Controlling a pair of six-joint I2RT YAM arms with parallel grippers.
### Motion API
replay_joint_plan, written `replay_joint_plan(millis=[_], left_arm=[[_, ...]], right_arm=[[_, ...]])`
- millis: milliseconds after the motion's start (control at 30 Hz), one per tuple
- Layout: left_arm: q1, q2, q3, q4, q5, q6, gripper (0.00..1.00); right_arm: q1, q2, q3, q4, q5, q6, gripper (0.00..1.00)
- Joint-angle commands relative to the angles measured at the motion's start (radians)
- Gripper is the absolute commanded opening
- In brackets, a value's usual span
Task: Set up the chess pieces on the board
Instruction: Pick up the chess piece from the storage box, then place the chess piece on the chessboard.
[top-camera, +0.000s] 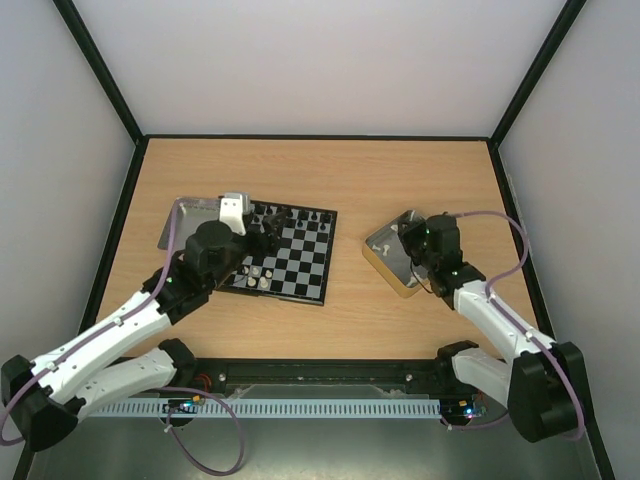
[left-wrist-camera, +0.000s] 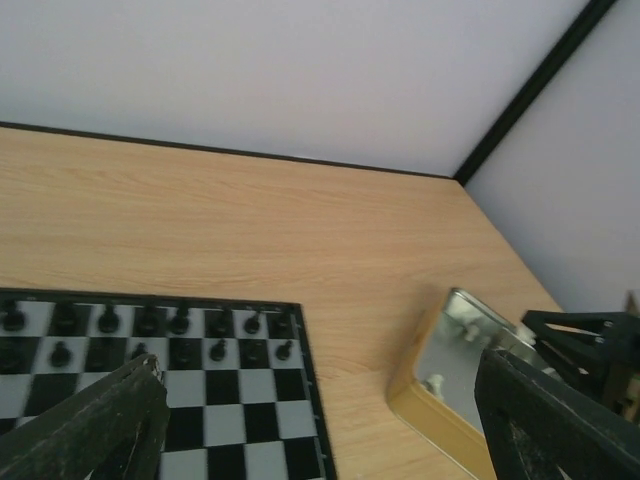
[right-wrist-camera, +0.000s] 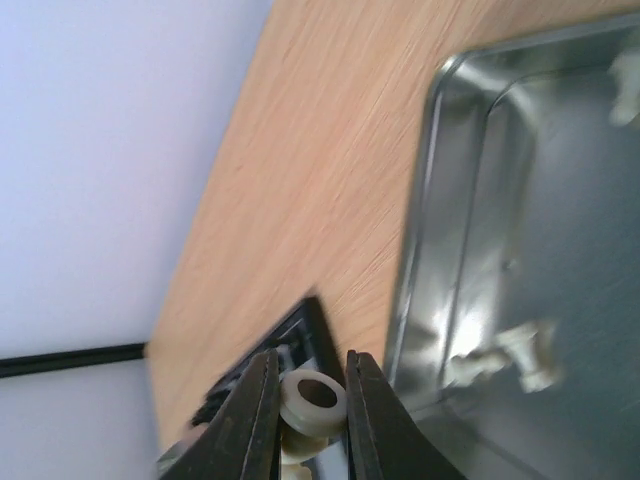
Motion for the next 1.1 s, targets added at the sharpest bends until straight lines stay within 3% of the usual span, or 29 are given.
replay_joint_plan(millis=[0, 133, 300, 500, 733, 1067], left_arm=[[0.005, 0.054, -0.013, 0.13, 0.173, -0.051, 0.86], [0.004, 0.166, 0.019, 0.214, 0.362, -0.092, 0.86], [-0.024, 0.335, 0.065, 0.321, 0.51, -0.225, 0.81], [-0.088, 0.534, 0.207, 0.318, 0.519, -0.264, 0.72], [-0.098, 0.665, 0.326, 0.339, 0.574, -0.328, 0.69], [-0.113, 0.759, 0.395, 0.33, 0.61, -0.351, 0.47]], right_arm=[[-0.001, -0.048, -0.091, 0.215, -0.159, 0.279, 0.09], [-0.001, -0.062, -0.144, 0.382, -0.284, 0.388, 0.1], [0.012, -0.099, -0.159, 0.463, -0.33, 0.409, 0.11], [0.036, -0.137, -0.172, 0.506, -0.359, 0.43, 0.13], [0.039, -0.177, -0.194, 0.512, -0.39, 0.399, 0.14], [0.04, -0.156, -0.194, 0.538, -0.437, 0.385, 0.15]])
